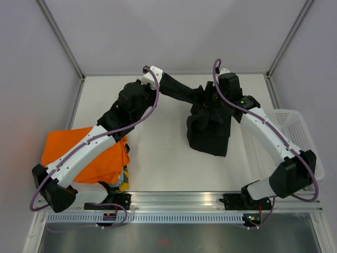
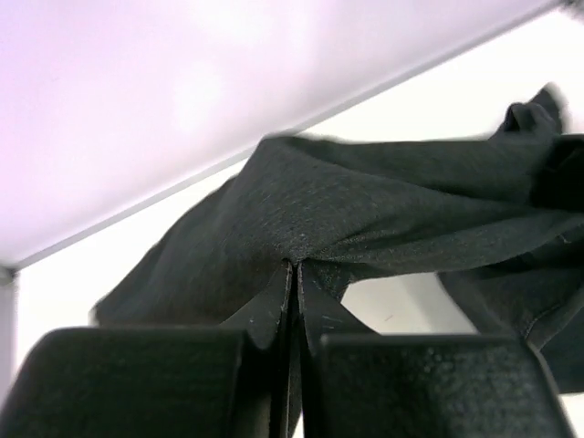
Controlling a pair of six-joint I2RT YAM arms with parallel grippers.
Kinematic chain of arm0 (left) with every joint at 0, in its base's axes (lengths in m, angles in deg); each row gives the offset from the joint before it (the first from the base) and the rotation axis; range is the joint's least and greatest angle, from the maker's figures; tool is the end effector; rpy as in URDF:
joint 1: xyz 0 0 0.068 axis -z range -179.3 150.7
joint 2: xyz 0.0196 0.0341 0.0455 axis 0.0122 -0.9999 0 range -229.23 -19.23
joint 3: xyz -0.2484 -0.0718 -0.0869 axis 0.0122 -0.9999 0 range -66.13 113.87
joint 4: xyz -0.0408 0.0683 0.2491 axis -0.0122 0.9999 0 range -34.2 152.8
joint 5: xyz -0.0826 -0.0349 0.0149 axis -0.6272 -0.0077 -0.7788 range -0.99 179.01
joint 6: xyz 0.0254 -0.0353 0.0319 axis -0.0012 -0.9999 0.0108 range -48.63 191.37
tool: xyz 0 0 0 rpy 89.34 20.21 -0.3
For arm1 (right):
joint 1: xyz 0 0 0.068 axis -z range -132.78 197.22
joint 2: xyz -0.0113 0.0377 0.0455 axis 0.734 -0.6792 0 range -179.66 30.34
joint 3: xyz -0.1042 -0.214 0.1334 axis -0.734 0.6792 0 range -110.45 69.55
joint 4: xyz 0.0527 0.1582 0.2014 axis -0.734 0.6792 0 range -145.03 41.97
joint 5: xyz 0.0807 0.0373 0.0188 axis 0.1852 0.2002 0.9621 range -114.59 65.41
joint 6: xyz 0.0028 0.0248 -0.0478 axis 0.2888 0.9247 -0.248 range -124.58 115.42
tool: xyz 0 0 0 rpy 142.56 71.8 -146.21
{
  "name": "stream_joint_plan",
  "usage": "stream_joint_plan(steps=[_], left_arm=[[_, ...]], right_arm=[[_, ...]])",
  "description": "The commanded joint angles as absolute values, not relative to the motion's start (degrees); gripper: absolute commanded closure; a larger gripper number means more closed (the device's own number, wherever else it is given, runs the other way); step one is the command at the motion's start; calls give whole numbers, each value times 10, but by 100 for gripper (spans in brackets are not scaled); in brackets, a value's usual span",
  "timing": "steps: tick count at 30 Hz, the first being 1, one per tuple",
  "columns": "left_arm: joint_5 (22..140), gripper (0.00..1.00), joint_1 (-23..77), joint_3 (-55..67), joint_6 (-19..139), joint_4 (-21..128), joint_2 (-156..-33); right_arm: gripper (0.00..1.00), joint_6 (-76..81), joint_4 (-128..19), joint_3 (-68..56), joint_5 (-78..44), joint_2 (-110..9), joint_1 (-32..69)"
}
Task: Fold and stack the trousers
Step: Move the trousers to the center of the board, then flatten the trousers out
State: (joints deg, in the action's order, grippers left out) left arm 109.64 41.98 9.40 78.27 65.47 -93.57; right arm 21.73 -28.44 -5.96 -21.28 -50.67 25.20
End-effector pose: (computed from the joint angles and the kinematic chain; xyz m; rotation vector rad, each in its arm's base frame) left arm 0.2327 -0.1877 0.4169 0.4481 1.6514 -0.1367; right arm 0.2970 0.1222 0.3524 0.0467 2.1809 0.5514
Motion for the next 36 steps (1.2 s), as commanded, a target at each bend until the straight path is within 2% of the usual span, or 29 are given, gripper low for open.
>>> stream_joint_plan(steps=[1, 3, 4, 5, 6, 8, 9, 10, 11, 13, 15, 16, 24, 31, 36], left_arm=[[1147, 98, 396, 71, 881, 743, -923], [1140, 98, 387, 50, 867, 744, -917], [1133, 98, 385, 27, 853, 743, -916], [1121, 98, 384, 16, 844, 740, -916], [1117, 98, 383, -4, 833, 739, -917], [1111, 88, 383, -20, 794, 740, -920], [1109, 78, 382, -32, 780, 740, -920], [1102, 60, 381, -35, 754, 741, -919], [1096, 53, 381, -38, 744, 743, -918], [1088, 31, 378, -36, 696, 746, -909], [1077, 14, 367, -29, 639, 754, -896], [1074, 1, 359, -27, 612, 766, -893], [913, 0, 181, -41, 372, 852, -883], [857, 1, 173, -51, 373, 845, -925], [925, 2, 173, -12, 452, 853, -1003]], right_arm=[[61, 217, -259, -88, -172, -581, 254], [50, 209, -224, -123, -170, -603, 250], [35, 207, -216, -131, -173, -610, 250], [26, 204, -211, -143, -185, -608, 249], [6, 196, -207, -147, -193, -603, 250], [2, 188, -200, -155, -224, -584, 250], [2, 183, -194, -156, -233, -571, 250], [2, 184, -192, -156, -241, -565, 250], [2, 184, -188, -155, -272, -560, 251], [2, 193, -178, -153, -300, -552, 258], [2, 206, -166, -147, -338, -553, 270], [2, 226, -163, -142, -346, -553, 287], [2, 294, -233, -60, -364, -553, 336], [4, 337, -287, -12, -374, -608, 337], [3, 331, -312, 6, -365, -622, 337]])
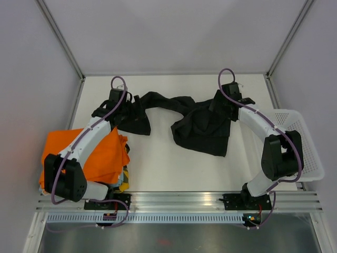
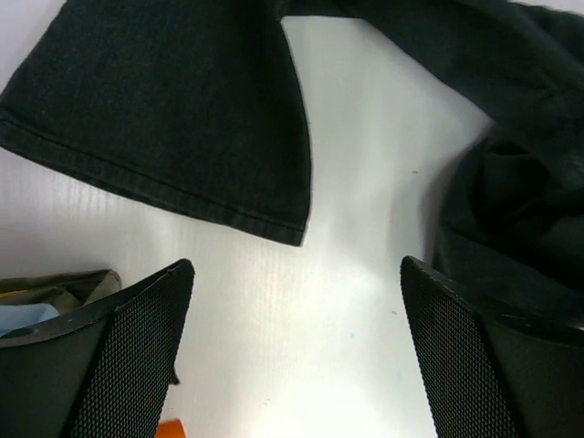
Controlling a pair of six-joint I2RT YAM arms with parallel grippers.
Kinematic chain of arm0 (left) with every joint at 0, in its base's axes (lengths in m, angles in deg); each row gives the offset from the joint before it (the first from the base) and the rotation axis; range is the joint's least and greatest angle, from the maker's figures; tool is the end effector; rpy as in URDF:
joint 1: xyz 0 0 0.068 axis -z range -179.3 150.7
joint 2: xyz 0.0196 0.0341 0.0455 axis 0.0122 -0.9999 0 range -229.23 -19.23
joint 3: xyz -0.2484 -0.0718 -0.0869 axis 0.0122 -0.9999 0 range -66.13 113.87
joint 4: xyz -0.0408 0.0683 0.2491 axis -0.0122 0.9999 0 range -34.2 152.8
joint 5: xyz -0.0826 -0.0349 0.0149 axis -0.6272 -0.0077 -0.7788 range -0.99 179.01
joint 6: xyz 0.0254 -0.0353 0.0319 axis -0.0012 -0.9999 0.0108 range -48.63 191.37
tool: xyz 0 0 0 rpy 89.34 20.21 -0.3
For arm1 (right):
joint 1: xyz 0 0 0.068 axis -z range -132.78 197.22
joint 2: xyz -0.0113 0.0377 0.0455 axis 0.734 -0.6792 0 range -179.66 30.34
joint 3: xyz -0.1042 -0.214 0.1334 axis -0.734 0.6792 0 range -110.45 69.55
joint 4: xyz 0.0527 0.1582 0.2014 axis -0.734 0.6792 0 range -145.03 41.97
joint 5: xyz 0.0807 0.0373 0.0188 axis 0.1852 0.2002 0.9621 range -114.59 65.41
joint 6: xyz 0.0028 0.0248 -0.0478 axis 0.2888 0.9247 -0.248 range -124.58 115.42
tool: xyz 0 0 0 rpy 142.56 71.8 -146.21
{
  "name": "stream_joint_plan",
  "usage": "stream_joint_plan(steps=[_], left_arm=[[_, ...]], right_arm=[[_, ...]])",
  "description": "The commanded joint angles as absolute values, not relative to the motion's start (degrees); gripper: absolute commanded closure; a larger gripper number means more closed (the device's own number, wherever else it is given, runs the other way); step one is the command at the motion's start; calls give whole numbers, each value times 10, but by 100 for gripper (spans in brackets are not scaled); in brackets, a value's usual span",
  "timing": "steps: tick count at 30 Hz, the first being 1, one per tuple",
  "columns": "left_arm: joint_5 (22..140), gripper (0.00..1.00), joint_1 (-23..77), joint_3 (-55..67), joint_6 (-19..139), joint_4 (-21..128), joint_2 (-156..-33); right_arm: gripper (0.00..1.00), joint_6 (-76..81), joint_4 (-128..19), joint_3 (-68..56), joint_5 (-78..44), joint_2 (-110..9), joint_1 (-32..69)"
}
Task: Fold and stack the trousers
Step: Flatten the trousers out
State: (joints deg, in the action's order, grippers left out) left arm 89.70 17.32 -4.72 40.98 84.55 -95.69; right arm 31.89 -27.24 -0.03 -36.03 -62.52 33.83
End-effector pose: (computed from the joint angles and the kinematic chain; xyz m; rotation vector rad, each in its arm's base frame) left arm 0.2776 -0.0825 0.2885 -0.2899 2.3512 -0.3899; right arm 0.3425 0.0742 0.2508 0.5730 2.3749 0.1419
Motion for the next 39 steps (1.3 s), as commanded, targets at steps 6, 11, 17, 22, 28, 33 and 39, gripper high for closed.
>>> stream_joint_plan(steps=[6, 11, 17, 22, 28, 33, 39], left_arm=[[919, 10, 177, 34, 489, 857, -1123], [914, 13, 193, 22, 477, 820, -1191], [945, 24, 211, 29, 479, 814, -1264], [1004, 66, 211, 51, 468, 829, -1314], [1046, 98, 191, 96, 478, 860, -1311], [1147, 98, 164, 159, 538, 905, -1250], [1262, 98, 126, 201, 663, 864, -1195]], right_arm=[[3, 330, -321, 26, -376, -618, 341], [3, 333, -328, 50, -379, -617, 352], [3, 337, -340, 69, -386, -620, 370], [7, 342, -354, 72, -381, -624, 380], [12, 358, -380, 99, -349, -634, 380], [21, 352, -395, 125, -364, -625, 380], [35, 340, -433, 126, -343, -640, 380]])
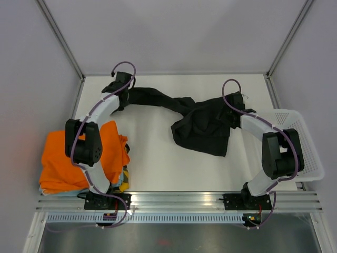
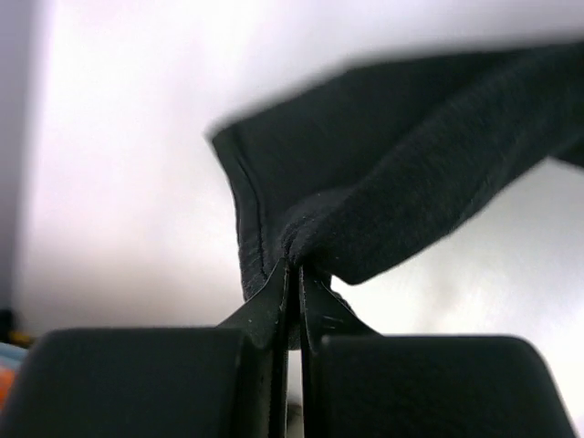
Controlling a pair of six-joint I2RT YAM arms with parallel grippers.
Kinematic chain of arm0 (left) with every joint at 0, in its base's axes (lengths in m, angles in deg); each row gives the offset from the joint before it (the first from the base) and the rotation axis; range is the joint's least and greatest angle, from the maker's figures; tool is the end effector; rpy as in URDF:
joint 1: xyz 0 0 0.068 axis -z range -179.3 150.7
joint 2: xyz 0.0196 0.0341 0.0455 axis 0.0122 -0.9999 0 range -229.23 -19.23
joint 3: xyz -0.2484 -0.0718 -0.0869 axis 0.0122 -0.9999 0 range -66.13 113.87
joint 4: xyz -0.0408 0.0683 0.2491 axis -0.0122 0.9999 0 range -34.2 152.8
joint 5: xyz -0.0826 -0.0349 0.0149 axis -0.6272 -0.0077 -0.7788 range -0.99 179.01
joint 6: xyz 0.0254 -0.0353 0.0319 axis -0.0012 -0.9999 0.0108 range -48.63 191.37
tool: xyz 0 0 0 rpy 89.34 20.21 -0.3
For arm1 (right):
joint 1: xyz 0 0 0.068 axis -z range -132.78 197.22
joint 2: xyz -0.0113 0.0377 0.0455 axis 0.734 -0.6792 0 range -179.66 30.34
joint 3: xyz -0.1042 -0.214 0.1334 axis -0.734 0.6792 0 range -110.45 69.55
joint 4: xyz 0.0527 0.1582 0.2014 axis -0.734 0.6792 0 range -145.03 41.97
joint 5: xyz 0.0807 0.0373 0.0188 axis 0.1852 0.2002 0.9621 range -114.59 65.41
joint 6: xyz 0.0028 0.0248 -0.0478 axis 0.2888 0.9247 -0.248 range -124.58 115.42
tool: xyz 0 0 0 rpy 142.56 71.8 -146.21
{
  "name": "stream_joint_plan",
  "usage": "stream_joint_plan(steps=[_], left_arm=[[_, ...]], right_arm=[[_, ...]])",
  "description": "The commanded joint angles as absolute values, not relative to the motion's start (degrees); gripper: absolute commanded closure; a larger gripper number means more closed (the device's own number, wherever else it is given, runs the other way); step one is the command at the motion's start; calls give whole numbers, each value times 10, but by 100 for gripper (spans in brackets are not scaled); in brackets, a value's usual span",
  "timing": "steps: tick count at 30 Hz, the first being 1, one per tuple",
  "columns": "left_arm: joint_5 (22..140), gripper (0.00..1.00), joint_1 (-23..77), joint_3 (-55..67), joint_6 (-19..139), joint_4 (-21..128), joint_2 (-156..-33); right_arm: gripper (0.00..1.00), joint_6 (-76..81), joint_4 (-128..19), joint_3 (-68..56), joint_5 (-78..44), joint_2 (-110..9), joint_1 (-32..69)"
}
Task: Fold and stack the trousers
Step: Flatten the trousers out
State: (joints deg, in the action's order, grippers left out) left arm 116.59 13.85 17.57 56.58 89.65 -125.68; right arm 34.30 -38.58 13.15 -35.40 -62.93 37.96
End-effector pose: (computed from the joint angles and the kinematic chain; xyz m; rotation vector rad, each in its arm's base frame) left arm 0.3953 -0.0755 0.2390 -0.2142 2.4350 0.4041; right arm 0.3289 0.0467 0.1907 0.7092 2.3785 0.1210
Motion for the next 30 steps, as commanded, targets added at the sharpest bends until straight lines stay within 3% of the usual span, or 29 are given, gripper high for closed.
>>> stream_joint_plan(steps=[1, 6, 9, 13, 19, 25, 30], left_arm=[[1261, 98, 124, 197, 698, 847, -1181], [1233, 98, 120, 190, 730, 824, -1168], [1232, 98, 117, 190, 720, 833, -1173], [1236, 98, 102, 200, 693, 845, -1182], [1170, 98, 58, 247, 665, 860, -1186], [1175, 98, 55, 325, 657, 856, -1201], [1121, 98, 55, 381, 670, 780, -1220]], right_arm=[[36, 340, -439, 122, -336, -651, 380], [43, 366, -474, 93, -306, -685, 380], [57, 383, -487, 72, -267, -717, 378], [100, 382, -488, 40, -248, -734, 376], [100, 332, -494, -21, -271, -644, 370], [100, 250, -497, -104, -307, -560, 371], [100, 242, -582, -126, -222, -510, 370]])
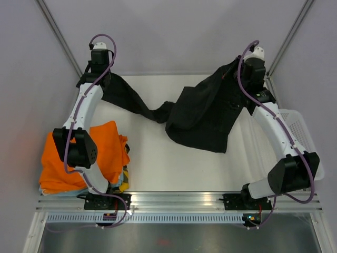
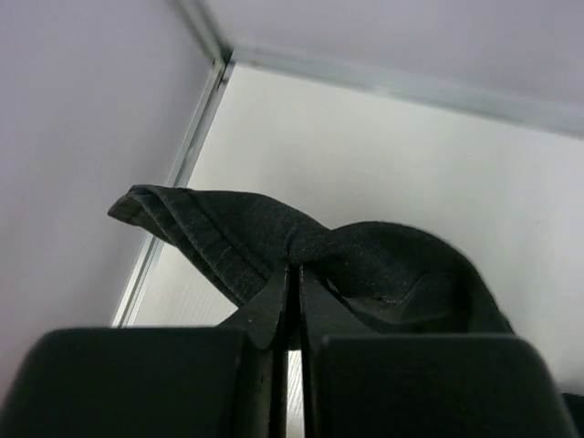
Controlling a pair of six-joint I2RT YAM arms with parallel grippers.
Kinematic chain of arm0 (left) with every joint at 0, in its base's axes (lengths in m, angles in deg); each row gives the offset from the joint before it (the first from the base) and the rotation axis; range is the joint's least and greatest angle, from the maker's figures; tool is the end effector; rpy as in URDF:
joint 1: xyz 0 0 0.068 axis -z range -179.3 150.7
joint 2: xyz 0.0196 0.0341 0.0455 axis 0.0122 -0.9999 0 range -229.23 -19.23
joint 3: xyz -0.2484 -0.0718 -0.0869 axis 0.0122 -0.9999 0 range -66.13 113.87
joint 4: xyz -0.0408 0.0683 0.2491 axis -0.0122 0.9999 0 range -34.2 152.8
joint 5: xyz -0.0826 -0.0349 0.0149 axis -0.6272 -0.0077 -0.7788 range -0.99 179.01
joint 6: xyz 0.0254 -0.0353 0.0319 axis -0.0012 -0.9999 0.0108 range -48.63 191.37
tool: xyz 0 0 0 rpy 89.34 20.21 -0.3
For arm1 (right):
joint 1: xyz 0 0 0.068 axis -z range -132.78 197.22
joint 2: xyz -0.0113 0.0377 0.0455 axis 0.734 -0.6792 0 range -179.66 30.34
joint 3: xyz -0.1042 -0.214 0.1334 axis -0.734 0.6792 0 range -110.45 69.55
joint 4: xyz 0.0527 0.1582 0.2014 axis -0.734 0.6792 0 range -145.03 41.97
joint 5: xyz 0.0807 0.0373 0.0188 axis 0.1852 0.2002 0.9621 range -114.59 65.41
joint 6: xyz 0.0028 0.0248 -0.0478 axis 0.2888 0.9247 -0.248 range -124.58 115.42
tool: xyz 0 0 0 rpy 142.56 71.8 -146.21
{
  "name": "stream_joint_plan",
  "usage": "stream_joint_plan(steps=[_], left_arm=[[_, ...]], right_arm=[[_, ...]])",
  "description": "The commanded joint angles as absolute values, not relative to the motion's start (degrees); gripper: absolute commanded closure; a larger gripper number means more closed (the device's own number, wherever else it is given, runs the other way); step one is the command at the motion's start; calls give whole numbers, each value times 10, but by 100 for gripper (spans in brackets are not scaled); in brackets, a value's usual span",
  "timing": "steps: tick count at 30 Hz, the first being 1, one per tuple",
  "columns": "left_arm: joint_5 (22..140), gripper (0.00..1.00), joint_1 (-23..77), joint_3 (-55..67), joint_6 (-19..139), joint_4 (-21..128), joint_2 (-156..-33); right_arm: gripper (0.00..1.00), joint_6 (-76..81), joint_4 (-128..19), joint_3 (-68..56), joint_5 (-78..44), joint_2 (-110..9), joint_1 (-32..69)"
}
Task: Fold and stack the trousers
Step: Flatten the trousers out
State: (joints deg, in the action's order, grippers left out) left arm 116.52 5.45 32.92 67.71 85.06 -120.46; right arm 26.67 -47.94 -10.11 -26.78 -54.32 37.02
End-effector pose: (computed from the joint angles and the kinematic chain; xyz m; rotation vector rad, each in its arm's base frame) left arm 0.4087 -0.0175 0.3679 -0.2628 2.0615 0.4180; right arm 0.3466 0.0609 0.3919 0.3576 1.7721 0.4847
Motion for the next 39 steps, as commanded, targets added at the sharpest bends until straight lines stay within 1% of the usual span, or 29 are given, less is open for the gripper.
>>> stream_joint_plan(steps=[1, 2, 4, 5, 7, 9, 10, 11, 14, 15, 17, 20, 23, 24, 28, 29, 32, 35, 38, 39], left_arm=[[1105, 98, 55, 397, 672, 774, -1228], [1081, 98, 55, 434, 672, 773, -1252], [1056, 98, 54, 478, 663, 787, -1281], [1048, 98, 55, 506, 660, 793, -1305], [1046, 98, 55, 515, 650, 800, -1315], [1081, 98, 55, 504, 635, 811, -1316], [1119, 98, 54, 495, 632, 813, -1313], [1133, 98, 48, 473, 631, 815, -1308], [1151, 98, 17, 447, 590, 858, -1277], [1147, 98, 8, 443, 576, 867, -1269], [1105, 98, -42, 421, 544, 874, -1253], [1064, 98, -75, 376, 540, 866, -1219], [1062, 98, -78, 334, 558, 848, -1200], [1064, 98, -78, 328, 560, 849, -1201], [1050, 98, -78, 318, 553, 872, -1220], [1042, 96, -78, 319, 545, 881, -1221], [1001, 84, -78, 318, 535, 894, -1216], [969, 78, -78, 314, 532, 902, -1195], [945, 54, -77, 308, 527, 917, -1162], [914, 51, -77, 304, 526, 917, -1151]], right_arm=[[100, 249, -599, -126, -171, -508, 369], [100, 261, -636, -133, -141, -510, 368], [100, 266, -650, -153, -71, -535, 359], [100, 265, -638, -179, -67, -545, 351], [100, 249, -611, -204, -82, -571, 329], [100, 227, -588, -214, -117, -576, 317], [100, 220, -579, -206, -153, -573, 306], [100, 214, -557, -203, -235, -566, 303], [100, 166, -512, -203, -325, -562, 310], [100, 151, -507, -203, -325, -562, 310], [100, 127, -494, -201, -321, -566, 310], [100, 113, -455, -197, -327, -579, 311], [100, 122, -439, -158, -262, -585, 312], [100, 127, -443, -141, -197, -584, 312], [100, 200, -525, -14, -88, -564, 294], [100, 213, -543, 1, -91, -559, 284], [100, 213, -537, 34, -115, -563, 244], [100, 221, -527, 63, -115, -568, 222], [100, 233, -519, 106, -121, -550, 210], [100, 241, -520, 127, -128, -541, 208]])
